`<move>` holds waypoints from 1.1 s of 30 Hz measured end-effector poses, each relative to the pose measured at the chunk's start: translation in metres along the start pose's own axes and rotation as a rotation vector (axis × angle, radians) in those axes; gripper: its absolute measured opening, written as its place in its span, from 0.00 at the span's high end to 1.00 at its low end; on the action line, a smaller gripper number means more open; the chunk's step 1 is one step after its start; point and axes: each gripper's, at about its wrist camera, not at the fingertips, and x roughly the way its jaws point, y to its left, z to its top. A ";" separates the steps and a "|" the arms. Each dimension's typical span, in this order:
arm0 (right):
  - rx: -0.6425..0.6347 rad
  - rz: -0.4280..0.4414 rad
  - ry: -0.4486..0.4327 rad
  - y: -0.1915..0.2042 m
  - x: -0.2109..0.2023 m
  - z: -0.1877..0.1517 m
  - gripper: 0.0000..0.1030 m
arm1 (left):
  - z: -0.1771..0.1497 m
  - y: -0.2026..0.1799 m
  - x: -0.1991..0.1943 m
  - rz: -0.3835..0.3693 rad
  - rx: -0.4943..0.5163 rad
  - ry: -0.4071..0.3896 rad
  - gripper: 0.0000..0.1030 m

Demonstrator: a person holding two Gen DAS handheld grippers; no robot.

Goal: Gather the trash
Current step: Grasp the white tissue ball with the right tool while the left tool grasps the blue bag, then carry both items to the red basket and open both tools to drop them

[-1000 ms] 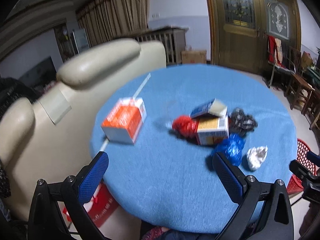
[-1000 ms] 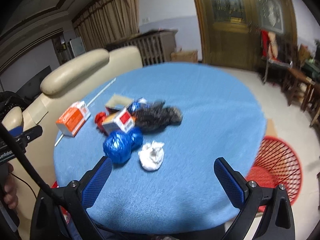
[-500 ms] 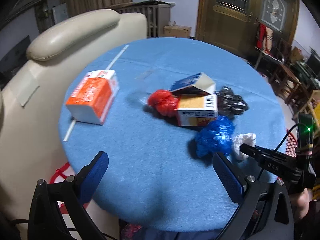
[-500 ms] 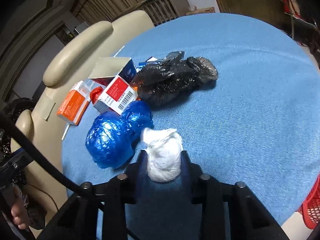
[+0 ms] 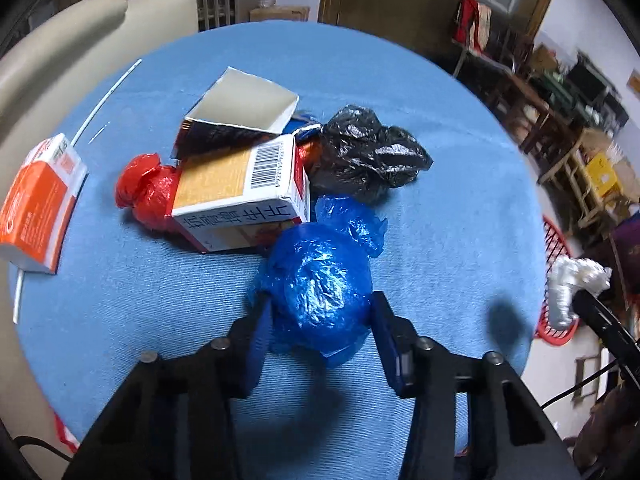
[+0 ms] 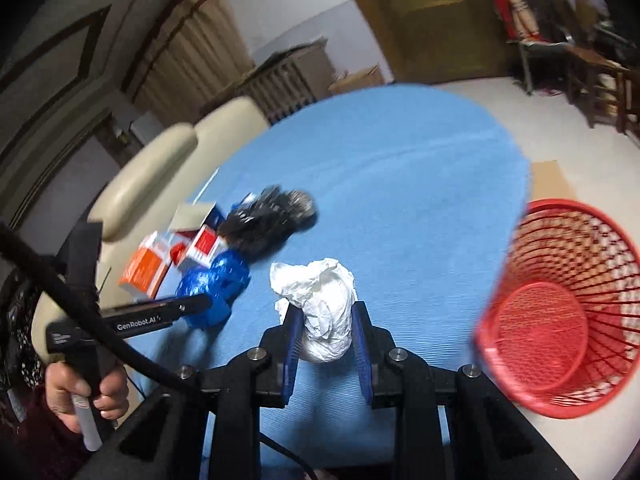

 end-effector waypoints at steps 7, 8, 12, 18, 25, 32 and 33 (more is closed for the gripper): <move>0.062 -0.116 -0.132 -0.043 -0.057 -0.007 0.75 | -0.022 -0.048 -0.040 -0.068 0.101 -0.033 0.56; 0.080 -0.120 -0.142 -0.050 -0.064 -0.007 0.75 | -0.024 -0.061 -0.045 -0.087 0.128 -0.037 0.56; 0.162 -0.179 -0.198 -0.082 -0.095 -0.010 0.75 | -0.029 -0.124 -0.067 -0.177 0.273 -0.056 0.56; 0.282 -0.212 -0.219 -0.121 -0.120 -0.020 0.74 | -0.015 -0.196 -0.047 -0.248 0.404 -0.019 0.55; 0.369 -0.203 -0.234 -0.154 -0.132 -0.023 0.72 | -0.005 -0.259 -0.018 -0.274 0.496 0.036 0.45; 0.420 -0.162 -0.251 -0.170 -0.125 -0.021 0.26 | -0.011 -0.258 -0.019 -0.242 0.502 0.009 0.37; 0.419 -0.155 -0.264 -0.170 -0.126 -0.021 0.26 | -0.013 -0.249 -0.023 -0.240 0.494 0.005 0.37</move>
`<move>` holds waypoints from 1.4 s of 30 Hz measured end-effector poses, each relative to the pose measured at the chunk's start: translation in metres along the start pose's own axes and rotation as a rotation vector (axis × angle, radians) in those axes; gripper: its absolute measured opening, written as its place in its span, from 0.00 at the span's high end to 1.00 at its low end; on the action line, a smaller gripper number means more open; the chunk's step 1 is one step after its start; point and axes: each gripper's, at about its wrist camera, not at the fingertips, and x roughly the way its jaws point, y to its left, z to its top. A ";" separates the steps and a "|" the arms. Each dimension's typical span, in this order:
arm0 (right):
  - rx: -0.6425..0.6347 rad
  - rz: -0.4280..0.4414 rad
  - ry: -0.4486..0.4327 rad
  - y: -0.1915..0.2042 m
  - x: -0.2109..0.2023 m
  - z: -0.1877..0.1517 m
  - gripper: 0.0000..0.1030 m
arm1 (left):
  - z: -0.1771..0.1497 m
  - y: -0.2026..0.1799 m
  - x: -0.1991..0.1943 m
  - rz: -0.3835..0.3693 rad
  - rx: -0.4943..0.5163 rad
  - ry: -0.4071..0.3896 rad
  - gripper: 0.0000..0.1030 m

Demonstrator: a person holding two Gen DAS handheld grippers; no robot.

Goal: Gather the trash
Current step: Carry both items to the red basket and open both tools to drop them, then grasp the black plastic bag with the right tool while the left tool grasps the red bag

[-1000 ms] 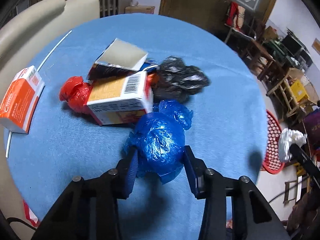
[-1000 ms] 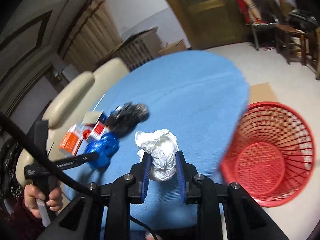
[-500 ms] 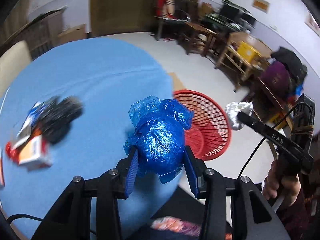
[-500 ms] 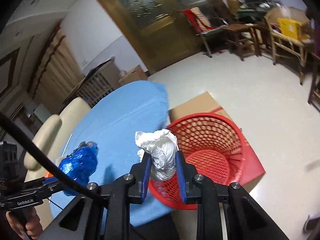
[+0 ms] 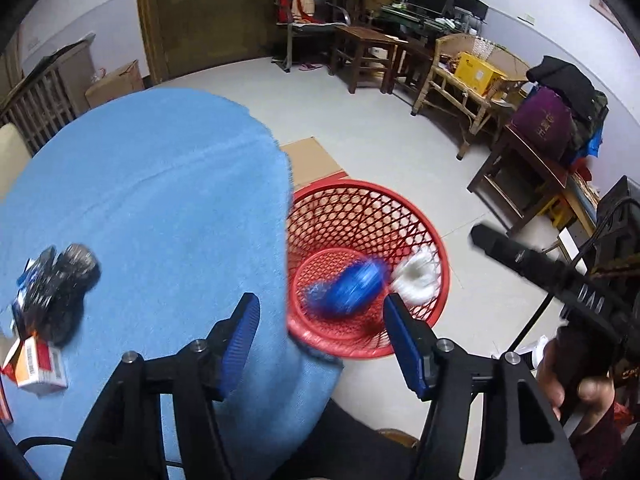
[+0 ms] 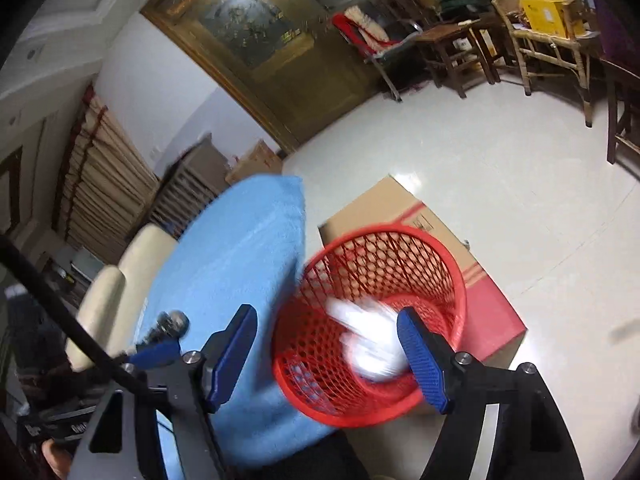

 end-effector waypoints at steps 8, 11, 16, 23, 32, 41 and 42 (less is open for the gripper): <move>-0.069 0.028 0.016 0.032 0.005 -0.005 0.26 | -0.058 0.055 -0.037 0.103 -0.071 -0.062 0.37; -0.118 0.049 0.055 0.054 0.016 -0.011 0.26 | -0.084 0.087 -0.057 0.152 -0.147 -0.094 0.37; -0.225 0.096 0.147 0.113 0.044 -0.032 0.26 | -0.129 0.151 -0.098 0.284 -0.291 -0.154 0.36; -0.348 0.145 0.288 0.183 0.090 -0.072 0.26 | -0.182 0.236 -0.134 0.418 -0.494 -0.206 0.29; -0.427 0.180 0.458 0.238 0.148 -0.108 0.26 | -0.184 0.312 -0.138 0.385 -0.701 -0.230 0.29; -0.113 0.220 0.534 0.259 0.226 -0.076 0.26 | -0.148 0.366 -0.111 0.310 -0.859 -0.225 0.29; -0.093 0.213 0.547 0.263 0.237 -0.073 0.26 | -0.144 0.371 -0.105 0.297 -0.871 -0.221 0.29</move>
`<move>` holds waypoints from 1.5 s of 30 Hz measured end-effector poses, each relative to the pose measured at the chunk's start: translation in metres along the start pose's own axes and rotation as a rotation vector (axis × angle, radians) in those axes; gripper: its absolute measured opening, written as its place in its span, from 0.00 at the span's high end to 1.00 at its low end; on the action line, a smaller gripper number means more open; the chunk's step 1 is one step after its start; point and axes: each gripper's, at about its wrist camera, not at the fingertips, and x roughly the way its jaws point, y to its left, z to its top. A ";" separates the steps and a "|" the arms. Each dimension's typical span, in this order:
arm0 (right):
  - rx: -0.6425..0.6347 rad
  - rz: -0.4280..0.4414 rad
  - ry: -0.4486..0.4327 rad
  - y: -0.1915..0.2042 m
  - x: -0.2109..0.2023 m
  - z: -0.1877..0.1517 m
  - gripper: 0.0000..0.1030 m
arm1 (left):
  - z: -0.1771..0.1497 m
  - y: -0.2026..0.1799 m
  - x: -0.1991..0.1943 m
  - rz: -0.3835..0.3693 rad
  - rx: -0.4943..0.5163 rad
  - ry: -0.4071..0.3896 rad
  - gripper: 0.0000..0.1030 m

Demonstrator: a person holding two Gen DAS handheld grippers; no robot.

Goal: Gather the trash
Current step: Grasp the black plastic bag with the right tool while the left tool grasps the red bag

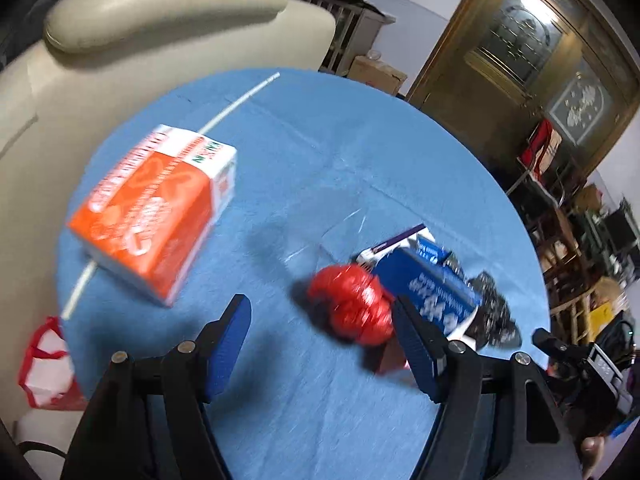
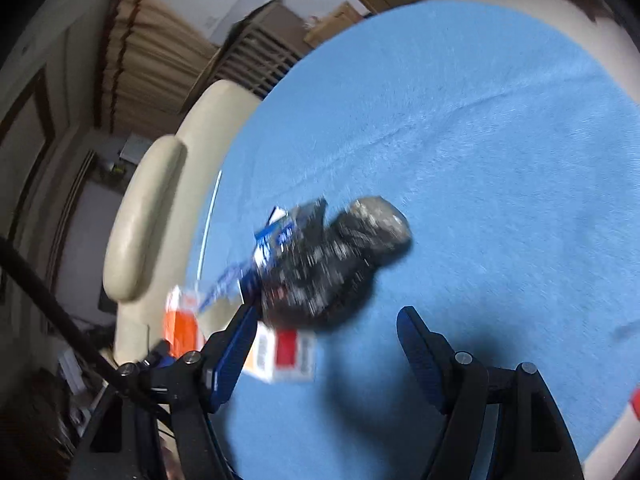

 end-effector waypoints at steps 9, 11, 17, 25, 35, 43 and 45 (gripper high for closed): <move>0.097 -0.024 0.088 0.005 0.059 0.011 0.49 | 0.009 0.004 0.061 -0.086 -0.136 0.141 0.35; 0.085 -0.035 0.091 0.005 0.067 0.006 0.61 | 0.006 0.007 0.070 -0.113 -0.164 0.168 0.50; 0.000 -0.046 0.026 0.002 0.050 -0.007 0.72 | -0.005 0.009 0.064 -0.165 -0.156 0.151 0.62; -0.145 -0.057 -0.037 0.000 -0.002 -0.035 0.74 | -0.033 0.015 0.024 -0.138 -0.113 0.109 0.64; -0.223 -0.045 -0.052 -0.011 -0.053 -0.075 0.75 | -0.074 -0.004 -0.043 -0.117 0.033 0.036 0.64; -0.181 -0.047 -0.007 -0.030 -0.066 -0.085 0.27 | -0.094 -0.027 -0.056 -0.148 0.131 0.044 0.64; -0.193 -0.057 -0.057 -0.024 -0.069 -0.083 0.19 | -0.099 -0.034 -0.061 -0.146 0.149 0.041 0.64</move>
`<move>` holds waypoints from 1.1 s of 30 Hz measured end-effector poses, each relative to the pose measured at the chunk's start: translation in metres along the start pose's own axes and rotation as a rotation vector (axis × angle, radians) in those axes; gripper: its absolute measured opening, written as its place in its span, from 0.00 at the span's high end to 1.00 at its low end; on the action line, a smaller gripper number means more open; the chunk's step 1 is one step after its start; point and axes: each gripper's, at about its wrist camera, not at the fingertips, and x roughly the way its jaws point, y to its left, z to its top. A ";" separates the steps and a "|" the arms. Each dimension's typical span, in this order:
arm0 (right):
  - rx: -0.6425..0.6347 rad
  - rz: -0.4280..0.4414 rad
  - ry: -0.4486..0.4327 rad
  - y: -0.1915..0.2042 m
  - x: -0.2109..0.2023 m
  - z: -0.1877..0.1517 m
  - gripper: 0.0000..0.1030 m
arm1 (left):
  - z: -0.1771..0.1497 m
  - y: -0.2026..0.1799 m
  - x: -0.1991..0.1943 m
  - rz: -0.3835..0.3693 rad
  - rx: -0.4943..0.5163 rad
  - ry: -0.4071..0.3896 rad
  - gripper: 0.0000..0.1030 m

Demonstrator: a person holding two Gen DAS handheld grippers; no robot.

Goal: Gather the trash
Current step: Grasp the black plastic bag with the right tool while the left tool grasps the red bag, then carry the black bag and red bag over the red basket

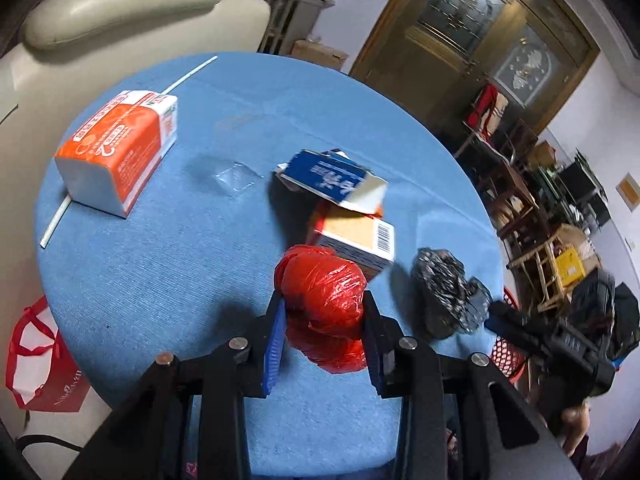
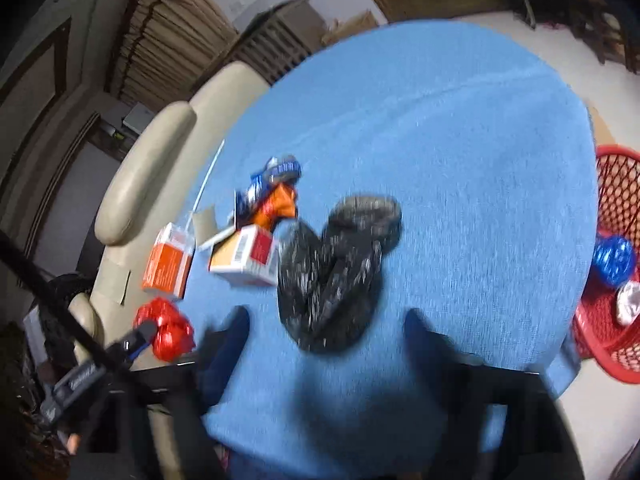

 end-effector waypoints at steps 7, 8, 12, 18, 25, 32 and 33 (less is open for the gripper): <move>-0.052 -0.122 0.029 0.015 0.038 0.013 0.45 | -0.007 -0.025 -0.009 0.046 0.078 -0.029 0.64; -0.052 -0.140 0.054 0.014 0.049 0.013 0.51 | -0.007 -0.027 -0.010 0.057 0.088 -0.035 0.64; -0.047 -0.153 0.079 0.010 0.064 0.009 0.63 | -0.008 -0.040 -0.020 0.111 0.138 -0.069 0.64; -0.098 -0.103 -0.007 0.016 0.024 0.001 0.64 | -0.009 -0.053 -0.034 0.182 0.199 -0.134 0.64; -0.152 -0.065 -0.127 0.018 -0.036 -0.010 0.64 | -0.013 -0.073 -0.047 0.229 0.263 -0.187 0.64; -0.178 -0.047 -0.211 0.016 -0.083 -0.025 0.64 | -0.018 -0.097 -0.058 0.252 0.325 -0.235 0.64; -0.184 -0.047 -0.221 0.016 -0.089 -0.027 0.64 | -0.019 -0.101 -0.060 0.256 0.335 -0.241 0.64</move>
